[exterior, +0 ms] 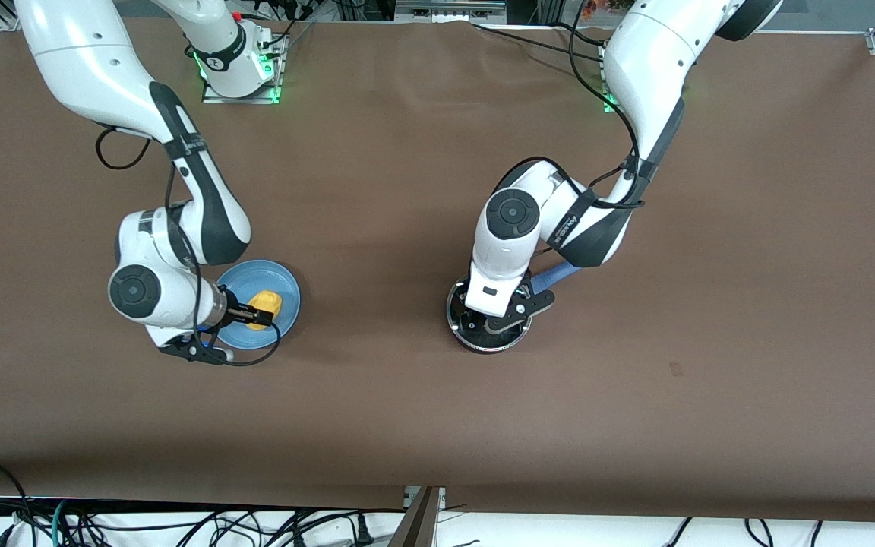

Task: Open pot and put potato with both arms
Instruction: 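Grasp the lid knob with the left gripper while the right gripper grasps the potato, then lift the lid with the left gripper while the right gripper lifts the potato, then lower the potato into the pot and open the right gripper, then set the lid on the table with the left gripper while the right gripper withdraws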

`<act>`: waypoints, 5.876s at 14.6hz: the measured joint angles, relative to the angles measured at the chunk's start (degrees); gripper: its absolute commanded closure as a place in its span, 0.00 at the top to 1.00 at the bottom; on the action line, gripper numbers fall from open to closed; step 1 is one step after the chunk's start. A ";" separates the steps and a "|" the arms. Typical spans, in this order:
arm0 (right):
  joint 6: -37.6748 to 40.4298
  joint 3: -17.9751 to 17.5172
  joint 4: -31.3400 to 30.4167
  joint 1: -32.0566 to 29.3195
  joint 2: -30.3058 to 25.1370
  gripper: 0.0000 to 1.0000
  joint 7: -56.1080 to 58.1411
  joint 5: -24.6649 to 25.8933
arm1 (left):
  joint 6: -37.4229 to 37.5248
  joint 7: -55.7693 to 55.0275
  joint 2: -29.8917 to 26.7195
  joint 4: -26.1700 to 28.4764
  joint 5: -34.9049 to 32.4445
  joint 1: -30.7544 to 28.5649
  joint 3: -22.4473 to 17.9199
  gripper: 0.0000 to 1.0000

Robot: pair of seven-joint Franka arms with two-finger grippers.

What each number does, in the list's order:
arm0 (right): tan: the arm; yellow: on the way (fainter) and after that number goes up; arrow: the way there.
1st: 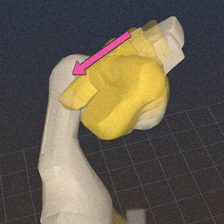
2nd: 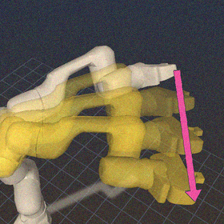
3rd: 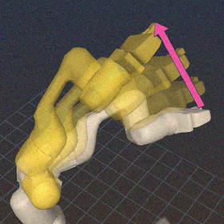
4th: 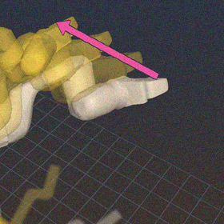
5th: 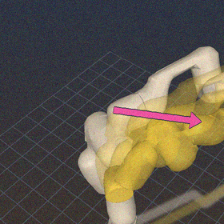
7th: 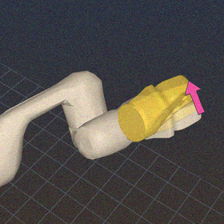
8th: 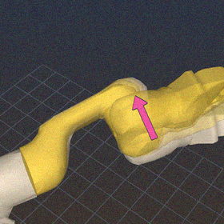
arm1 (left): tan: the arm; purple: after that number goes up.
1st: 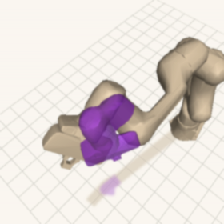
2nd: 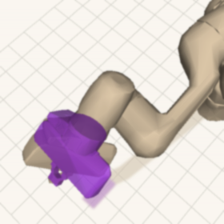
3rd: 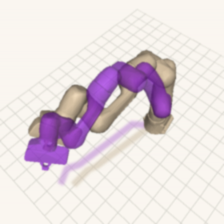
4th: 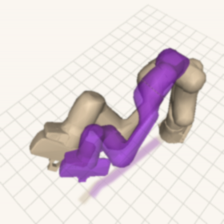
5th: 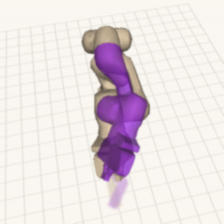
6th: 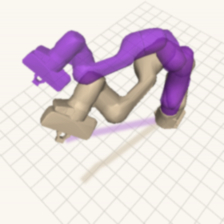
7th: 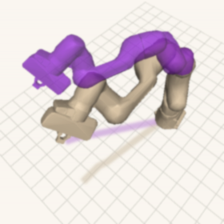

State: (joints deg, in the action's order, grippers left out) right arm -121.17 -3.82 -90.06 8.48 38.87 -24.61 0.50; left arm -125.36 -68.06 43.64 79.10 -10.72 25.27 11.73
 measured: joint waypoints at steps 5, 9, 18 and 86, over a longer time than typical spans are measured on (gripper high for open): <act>-0.20 0.00 -0.36 0.07 1.30 0.91 -2.33 -1.09 | -0.27 0.18 0.14 -0.10 0.00 -0.81 -0.08 0.93; -1.68 0.00 -1.27 0.01 1.97 0.68 -2.54 -1.15 | -0.30 0.04 0.14 -0.17 0.00 -0.81 -0.06 0.77; -0.27 0.04 0.61 -0.13 1.76 0.56 -2.54 -3.18 | -0.32 -1.25 0.57 -0.75 0.00 -0.86 0.06 0.36; 28.95 18.63 -4.75 10.20 -38.05 0.99 18.81 -2.62 | -32.06 64.43 -23.61 55.99 5.98 -39.02 0.92 0.79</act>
State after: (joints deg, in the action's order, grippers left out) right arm -92.22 14.81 -94.81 18.68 0.82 -5.80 -2.12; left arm -157.42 -3.63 20.04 135.09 -4.74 -13.75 12.65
